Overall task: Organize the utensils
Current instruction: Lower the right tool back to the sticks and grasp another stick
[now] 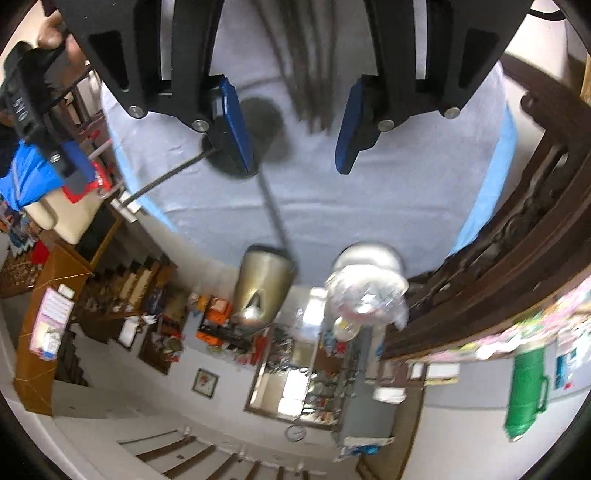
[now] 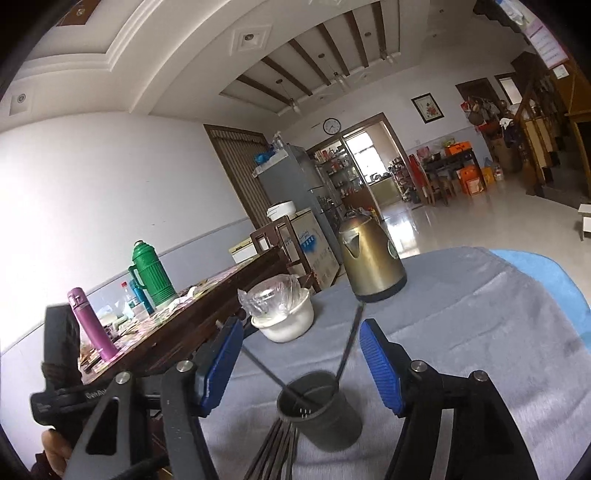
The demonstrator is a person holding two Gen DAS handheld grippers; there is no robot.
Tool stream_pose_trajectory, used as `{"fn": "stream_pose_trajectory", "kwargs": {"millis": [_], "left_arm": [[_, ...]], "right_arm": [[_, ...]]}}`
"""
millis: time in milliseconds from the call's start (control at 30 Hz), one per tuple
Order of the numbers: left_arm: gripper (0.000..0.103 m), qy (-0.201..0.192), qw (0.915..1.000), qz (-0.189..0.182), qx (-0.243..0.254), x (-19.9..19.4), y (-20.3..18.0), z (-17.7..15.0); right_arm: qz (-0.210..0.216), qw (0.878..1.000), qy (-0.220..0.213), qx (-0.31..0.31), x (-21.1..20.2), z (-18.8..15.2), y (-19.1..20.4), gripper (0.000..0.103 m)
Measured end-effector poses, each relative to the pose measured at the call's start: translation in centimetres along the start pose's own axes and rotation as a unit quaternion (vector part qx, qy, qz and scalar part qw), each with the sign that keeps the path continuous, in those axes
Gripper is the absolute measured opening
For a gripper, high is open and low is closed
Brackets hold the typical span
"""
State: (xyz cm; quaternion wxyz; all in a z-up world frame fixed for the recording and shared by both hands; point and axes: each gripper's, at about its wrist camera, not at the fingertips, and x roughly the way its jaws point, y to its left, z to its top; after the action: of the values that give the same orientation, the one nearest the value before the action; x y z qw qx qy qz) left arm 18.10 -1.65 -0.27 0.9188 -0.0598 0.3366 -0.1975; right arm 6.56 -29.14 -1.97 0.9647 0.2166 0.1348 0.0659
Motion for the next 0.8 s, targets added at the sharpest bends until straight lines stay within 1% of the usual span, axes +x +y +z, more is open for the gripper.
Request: {"fn": "stream_pose_trajectory", "kwargs": {"millis": [33,100,133,167,233,267,333,367,400,467,633,767,800], "left_arm": [[0.048,0.008,0.9999,0.010,-0.004,0.0,0.6,-0.9],[0.048,0.030,0.9991,0.027,-0.013,0.5,1.8,-2.6],[0.048,0.041,0.9985,0.032,-0.018,0.7,2.3,-3.4],[0.048,0.058,0.9972,0.039,-0.027,1.2,3.0,-4.4],[0.048,0.080,0.9949,0.044,-0.042,1.8,3.8,-5.7],[0.048,0.089,0.9938,0.044,-0.049,2.0,4.1,-6.3],[0.048,0.108,0.9914,0.045,-0.058,2.6,4.6,-7.2],[0.048,0.113,0.9908,0.044,-0.059,2.8,4.8,-7.4],[0.048,0.123,0.9899,0.041,-0.058,3.1,4.8,-7.7],[0.048,0.133,0.9887,0.035,-0.059,3.6,4.7,-8.3],[0.048,0.168,0.9836,0.030,-0.058,5.1,4.0,-10.2],[0.042,0.188,0.9802,0.022,-0.058,5.7,3.7,-11.9],[0.040,0.192,0.9796,0.021,-0.056,5.9,3.6,-12.1]], "right_arm": [[0.004,1.000,0.012,0.004,0.0,-0.4,-0.1,0.061],[0.018,0.999,0.048,0.011,0.3,-1.4,-0.1,0.044],[0.023,0.997,0.068,0.010,0.6,-2.2,0.0,0.041],[0.023,0.996,0.084,0.006,0.9,-3.0,0.1,0.039],[0.023,0.993,0.113,0.004,1.7,-4.7,0.2,0.039],[0.029,0.990,0.137,0.007,2.4,-5.7,0.5,0.039],[0.033,0.985,0.171,0.004,3.6,-7.3,1.0,0.037],[0.033,0.981,0.190,-0.001,4.3,-8.1,1.3,0.035],[0.033,0.978,0.206,-0.004,4.9,-8.9,1.6,0.030],[0.033,0.973,0.228,-0.004,6.0,-10.2,1.9,0.027],[0.012,0.963,0.268,-0.029,7.3,-12.7,2.4,0.024],[0.006,0.957,0.288,-0.036,7.9,-13.7,2.1,0.023],[0.004,0.956,0.292,-0.038,8.0,-14.1,2.1,0.021]]}}
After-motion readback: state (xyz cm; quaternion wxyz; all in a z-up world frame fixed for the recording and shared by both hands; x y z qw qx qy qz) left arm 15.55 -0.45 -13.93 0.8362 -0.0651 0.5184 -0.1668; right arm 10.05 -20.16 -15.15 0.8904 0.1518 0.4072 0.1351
